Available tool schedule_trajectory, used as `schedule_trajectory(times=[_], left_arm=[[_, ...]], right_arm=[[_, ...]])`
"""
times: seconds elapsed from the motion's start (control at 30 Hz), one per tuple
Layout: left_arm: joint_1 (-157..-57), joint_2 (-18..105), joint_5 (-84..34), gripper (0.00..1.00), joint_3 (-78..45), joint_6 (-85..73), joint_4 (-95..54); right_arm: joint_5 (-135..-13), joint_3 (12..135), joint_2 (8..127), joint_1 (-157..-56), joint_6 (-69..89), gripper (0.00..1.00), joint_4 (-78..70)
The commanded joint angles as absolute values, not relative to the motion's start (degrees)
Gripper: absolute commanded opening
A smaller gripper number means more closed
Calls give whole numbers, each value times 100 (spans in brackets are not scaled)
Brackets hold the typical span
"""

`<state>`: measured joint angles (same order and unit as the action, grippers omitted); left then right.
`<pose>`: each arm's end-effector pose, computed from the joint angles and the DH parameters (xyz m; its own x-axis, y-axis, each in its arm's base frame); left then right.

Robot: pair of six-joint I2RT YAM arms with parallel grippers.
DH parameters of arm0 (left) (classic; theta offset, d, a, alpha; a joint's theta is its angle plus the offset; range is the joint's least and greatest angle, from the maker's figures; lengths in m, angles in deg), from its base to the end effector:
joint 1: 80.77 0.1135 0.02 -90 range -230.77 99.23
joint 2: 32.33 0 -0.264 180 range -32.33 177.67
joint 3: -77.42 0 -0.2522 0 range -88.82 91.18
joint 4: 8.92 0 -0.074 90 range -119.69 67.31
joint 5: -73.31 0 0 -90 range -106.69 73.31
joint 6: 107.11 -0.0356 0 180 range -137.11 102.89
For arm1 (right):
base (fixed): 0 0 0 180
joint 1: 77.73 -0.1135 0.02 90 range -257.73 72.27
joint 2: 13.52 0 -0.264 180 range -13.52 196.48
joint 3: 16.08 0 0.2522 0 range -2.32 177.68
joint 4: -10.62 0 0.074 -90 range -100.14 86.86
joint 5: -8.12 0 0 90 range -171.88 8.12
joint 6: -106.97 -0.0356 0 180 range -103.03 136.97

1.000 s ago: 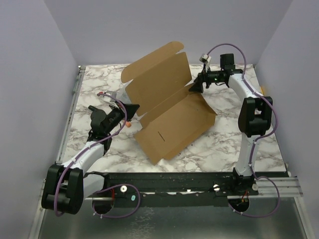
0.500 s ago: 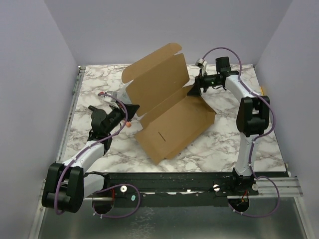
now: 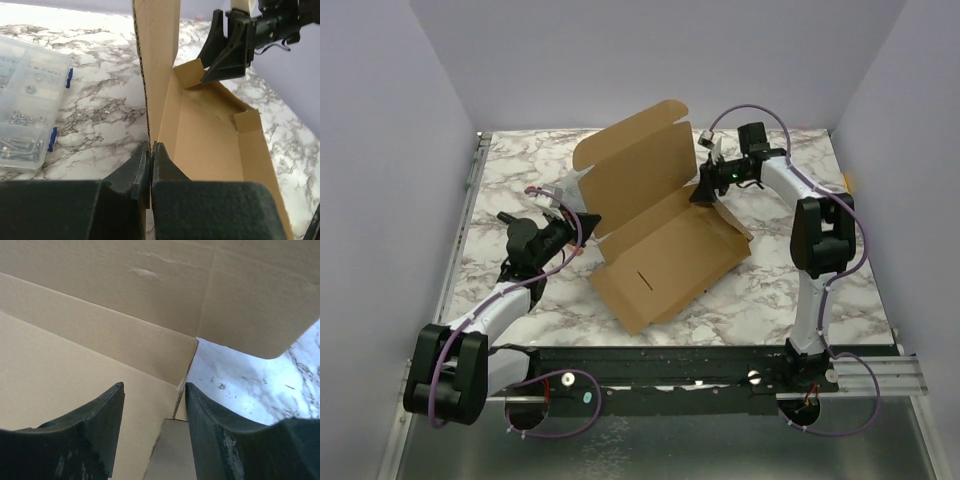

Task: Fold the paper box
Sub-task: Fold the paper box at the center of the board.

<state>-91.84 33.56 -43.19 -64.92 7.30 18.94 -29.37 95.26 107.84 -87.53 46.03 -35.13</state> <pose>0.2327 -0.0617 0.2345 -0.2577 -0.3264 -0.9094 0.5526 0.7223 -0.4159 0.4480 0.1061 0.2160 -0.4482 -0.3774 -0.8103 -0.8707 0.3895 0.3002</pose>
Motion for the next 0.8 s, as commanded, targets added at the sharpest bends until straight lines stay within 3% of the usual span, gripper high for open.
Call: schedule_trajectory(times=[0.0,0.3,0.77], left_arm=[[-9446,3094,-4323,0,-6398,-131,1535],[-9642,2847,-4269,0,-6237,-1210,520],[-9914,2526,-4399,0,-6298,-2298,219]], right_arm=[[-3447,9357,10581,-8962,4484,54,-3573],[-3547,9361,10528,-8967,4273,60,-3430],[-3508,8571,10331,-8966,4419,50,-3534]])
